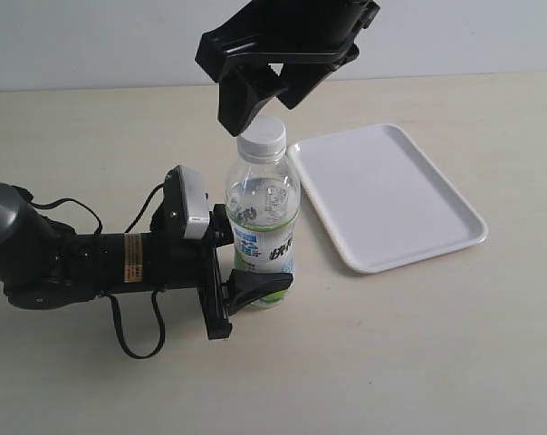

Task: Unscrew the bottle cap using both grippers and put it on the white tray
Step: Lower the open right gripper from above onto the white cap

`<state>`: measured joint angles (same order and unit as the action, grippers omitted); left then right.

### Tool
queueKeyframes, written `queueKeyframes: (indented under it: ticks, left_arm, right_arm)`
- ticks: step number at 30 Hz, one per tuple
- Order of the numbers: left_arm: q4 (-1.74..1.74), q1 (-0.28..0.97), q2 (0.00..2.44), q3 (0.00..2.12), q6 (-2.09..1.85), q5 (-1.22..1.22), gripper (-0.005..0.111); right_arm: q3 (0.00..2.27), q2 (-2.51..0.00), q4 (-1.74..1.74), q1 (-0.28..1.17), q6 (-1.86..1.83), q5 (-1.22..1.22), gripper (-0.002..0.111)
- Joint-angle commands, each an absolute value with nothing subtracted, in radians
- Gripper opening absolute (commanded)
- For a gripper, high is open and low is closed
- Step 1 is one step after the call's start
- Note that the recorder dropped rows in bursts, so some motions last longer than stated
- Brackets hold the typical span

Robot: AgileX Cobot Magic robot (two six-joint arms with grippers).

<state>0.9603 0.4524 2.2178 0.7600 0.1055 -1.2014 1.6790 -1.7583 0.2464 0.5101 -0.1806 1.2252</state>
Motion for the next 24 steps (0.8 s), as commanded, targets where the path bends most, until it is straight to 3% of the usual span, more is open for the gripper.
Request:
queueKeyframes:
  ticks: [1, 24]
  left_arm:
    - [0.964, 0.459, 2.209, 0.765, 0.111, -1.221, 0.001]
    - [0.964, 0.459, 2.209, 0.766, 0.111, -1.221, 0.001]
  right_arm:
    - [1.691, -1.760, 0.253, 0.512, -0.171, 1.221, 0.066]
    - [1.691, -1.800, 0.251, 0.512, -0.161, 1.221, 0.066]
